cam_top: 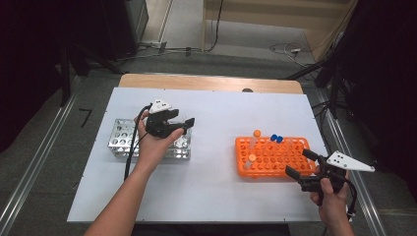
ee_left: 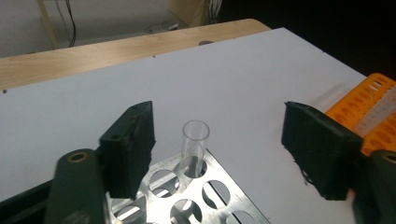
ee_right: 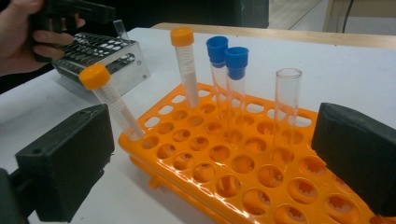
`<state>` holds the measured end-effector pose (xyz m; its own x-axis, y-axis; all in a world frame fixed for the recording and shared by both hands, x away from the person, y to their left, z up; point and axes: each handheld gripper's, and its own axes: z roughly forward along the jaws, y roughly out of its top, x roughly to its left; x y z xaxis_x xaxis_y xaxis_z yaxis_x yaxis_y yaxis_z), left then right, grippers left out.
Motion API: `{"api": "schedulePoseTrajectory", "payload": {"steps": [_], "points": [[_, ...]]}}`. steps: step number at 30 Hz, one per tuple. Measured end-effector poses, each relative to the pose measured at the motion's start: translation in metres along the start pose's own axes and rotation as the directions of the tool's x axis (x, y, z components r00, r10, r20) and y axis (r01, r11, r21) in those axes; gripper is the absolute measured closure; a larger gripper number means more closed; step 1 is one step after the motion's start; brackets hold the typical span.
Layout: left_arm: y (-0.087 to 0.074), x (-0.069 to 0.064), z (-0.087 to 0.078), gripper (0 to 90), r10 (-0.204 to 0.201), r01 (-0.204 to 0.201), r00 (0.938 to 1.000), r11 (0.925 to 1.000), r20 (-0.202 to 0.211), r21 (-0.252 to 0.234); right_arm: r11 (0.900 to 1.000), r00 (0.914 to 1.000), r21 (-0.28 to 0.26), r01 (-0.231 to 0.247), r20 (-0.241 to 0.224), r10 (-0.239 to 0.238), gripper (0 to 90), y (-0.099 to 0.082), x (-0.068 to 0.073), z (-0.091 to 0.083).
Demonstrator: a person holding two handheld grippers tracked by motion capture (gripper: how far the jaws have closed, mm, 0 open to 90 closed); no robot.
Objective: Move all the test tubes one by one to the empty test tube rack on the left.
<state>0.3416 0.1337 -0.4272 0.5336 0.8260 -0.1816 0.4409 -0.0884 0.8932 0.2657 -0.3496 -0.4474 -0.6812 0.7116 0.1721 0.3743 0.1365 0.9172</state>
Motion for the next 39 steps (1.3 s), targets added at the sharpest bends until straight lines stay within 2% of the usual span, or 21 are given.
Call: {"api": "schedulePoseTrajectory", "payload": {"steps": [3,8,15,18,21,25,27,29,31,33,36,39], "points": [[-0.003,-0.003,-0.012,11.7,-0.001,0.001,0.9999,0.9998,0.015,-0.02,1.0,0.9999,0.007,-0.003,0.012,0.003,0.0,0.0,-0.005,0.003],[-0.012,-0.009,-0.033,3.8,0.003,-0.002,0.9996,0.999,0.029,-0.045,0.9996,0.9997,0.022,-0.016,0.021,0.015,2.4,0.001,-0.012,0.008],[-0.029,-0.017,-0.059,0.0,0.007,-0.004,0.9994,0.9977,0.034,-0.068,0.9977,0.998,0.052,-0.045,0.047,0.042,6.9,0.0,-0.021,0.02],[-0.034,-0.02,-0.069,0.0,0.002,-0.001,1.0,0.996,0.009,-0.089,0.9969,0.9966,0.06,-0.052,0.066,0.048,14.5,-0.001,-0.023,0.026],[-0.04,-0.022,-0.079,0.0,-0.009,0.011,0.9998,0.9946,0.02,-0.103,0.9955,0.9946,0.067,-0.067,0.083,0.061,22.0,-0.003,-0.026,0.032],[-0.048,-0.026,-0.087,0.0,-0.008,0.009,1.0,0.9939,0.004,-0.11,0.9927,0.9901,0.08,-0.09,0.115,0.081,34.6,-0.005,-0.029,0.038],[-0.053,-0.028,-0.088,0.0,-0.012,0.012,0.9999,0.9938,-0.003,-0.111,0.9928,0.989,0.084,-0.085,0.128,0.074,40.3,-0.007,-0.03,0.04],[-0.056,-0.028,-0.089,0.0,-0.013,0.012,0.9999,0.9948,-0.005,-0.101,0.9935,0.9851,0.087,-0.073,0.161,0.059,46.0,-0.008,-0.031,0.041],[-0.058,-0.028,-0.089,0.0,-0.018,0.017,0.9998,0.9947,-0.006,-0.102,0.9933,0.9832,0.084,-0.079,0.171,0.063,50.1,-0.008,-0.033,0.043],[-0.059,-0.027,-0.09,0.0,-0.031,0.03,0.9995,0.9935,-0.005,-0.11,0.9933,0.9831,0.09,-0.072,0.174,0.056,54.5,-0.007,-0.033,0.046],[-0.061,-0.028,-0.09,0.0,-0.025,0.024,0.9997,0.9943,-0.006,-0.104,0.9926,0.9856,0.105,-0.062,0.163,0.044,60.3,-0.007,-0.031,0.047],[-0.063,-0.03,-0.089,0.0,-0.021,0.021,0.9998,0.9953,-0.001,-0.095,0.9909,0.9843,0.125,-0.052,0.174,0.03,65.7,-0.009,-0.029,0.051]]}}
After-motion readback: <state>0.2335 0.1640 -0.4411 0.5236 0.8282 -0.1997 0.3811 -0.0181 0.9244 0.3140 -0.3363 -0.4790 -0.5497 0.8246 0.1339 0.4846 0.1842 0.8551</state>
